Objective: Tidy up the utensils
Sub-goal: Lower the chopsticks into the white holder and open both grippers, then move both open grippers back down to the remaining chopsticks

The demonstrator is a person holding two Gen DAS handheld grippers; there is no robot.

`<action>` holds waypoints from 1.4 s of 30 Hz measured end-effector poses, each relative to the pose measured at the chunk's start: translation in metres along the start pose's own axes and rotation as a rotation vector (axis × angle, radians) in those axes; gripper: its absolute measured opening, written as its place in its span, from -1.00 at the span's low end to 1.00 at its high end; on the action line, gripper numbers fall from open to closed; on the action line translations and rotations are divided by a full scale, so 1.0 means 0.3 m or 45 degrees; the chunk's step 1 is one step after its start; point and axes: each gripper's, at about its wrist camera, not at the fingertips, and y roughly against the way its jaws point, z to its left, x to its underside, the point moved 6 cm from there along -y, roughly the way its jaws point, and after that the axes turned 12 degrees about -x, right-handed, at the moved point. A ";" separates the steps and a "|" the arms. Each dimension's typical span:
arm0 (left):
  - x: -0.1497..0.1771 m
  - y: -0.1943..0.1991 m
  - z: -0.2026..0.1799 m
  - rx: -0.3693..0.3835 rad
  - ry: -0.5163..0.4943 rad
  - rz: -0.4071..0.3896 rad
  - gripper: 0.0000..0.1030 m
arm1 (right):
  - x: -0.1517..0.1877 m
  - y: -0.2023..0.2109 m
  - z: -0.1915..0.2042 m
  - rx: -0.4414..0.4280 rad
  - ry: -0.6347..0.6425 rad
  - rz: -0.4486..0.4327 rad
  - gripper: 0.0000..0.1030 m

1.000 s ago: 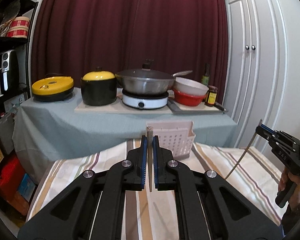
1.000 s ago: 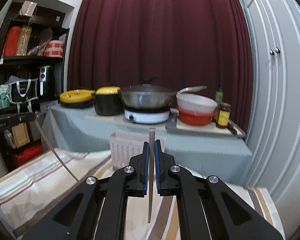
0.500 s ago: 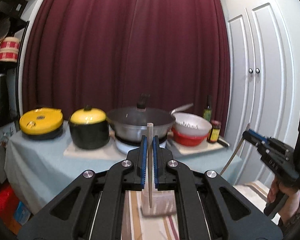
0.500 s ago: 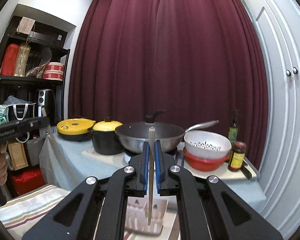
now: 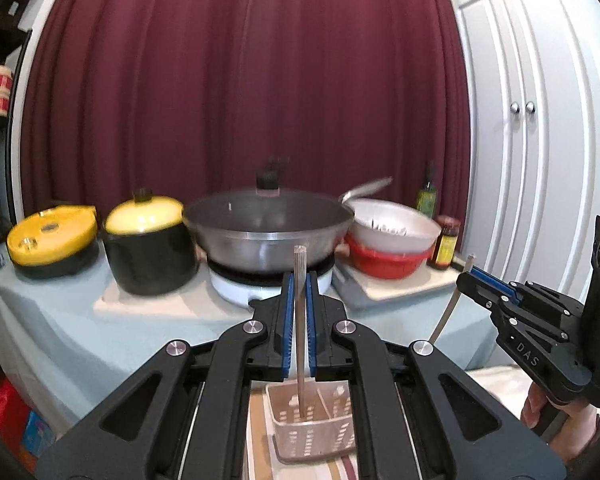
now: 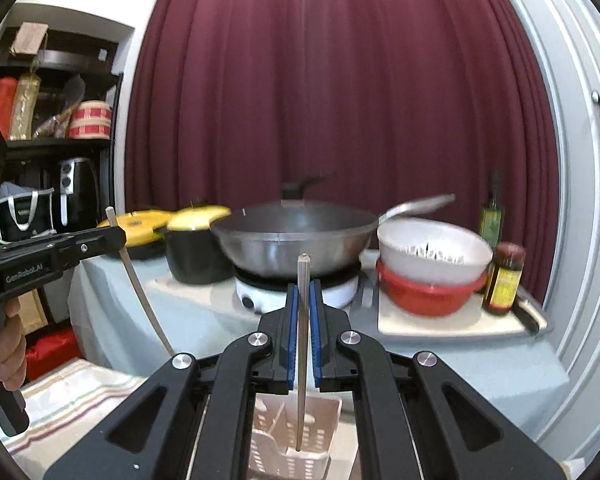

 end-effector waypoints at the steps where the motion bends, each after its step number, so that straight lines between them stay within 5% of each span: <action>1: 0.026 -0.018 -0.003 -0.001 -0.008 0.023 -0.88 | 0.025 -0.016 -0.006 -0.003 -0.012 0.024 -0.87; 5: 0.106 -0.059 -0.007 -0.009 -0.028 0.092 -0.87 | 0.092 -0.059 -0.025 0.002 -0.056 0.092 -0.85; 7: 0.131 -0.062 -0.001 -0.008 -0.027 0.112 -0.79 | 0.113 -0.057 -0.027 0.009 -0.069 0.109 -0.65; 9: 0.147 -0.058 0.007 -0.016 -0.026 0.120 -0.56 | 0.119 -0.038 -0.027 0.030 -0.071 0.103 -0.18; 10: 0.156 -0.051 0.014 -0.022 -0.021 0.122 -0.30 | 0.121 -0.022 -0.025 0.045 -0.067 0.093 -0.11; 12: 0.167 -0.036 0.025 -0.024 -0.009 0.121 -0.14 | 0.122 -0.002 -0.027 0.065 -0.066 0.088 0.10; 18: 0.211 0.037 0.053 -0.023 -0.004 0.129 0.18 | 0.145 0.073 -0.027 0.104 -0.094 0.106 0.33; 30: 0.386 0.285 0.134 -0.052 0.017 0.187 0.30 | 0.257 0.312 0.071 0.140 -0.107 0.163 0.35; 42: 0.647 0.555 0.163 -0.068 -0.019 0.267 0.30 | 0.507 0.604 0.238 0.118 -0.146 0.261 0.33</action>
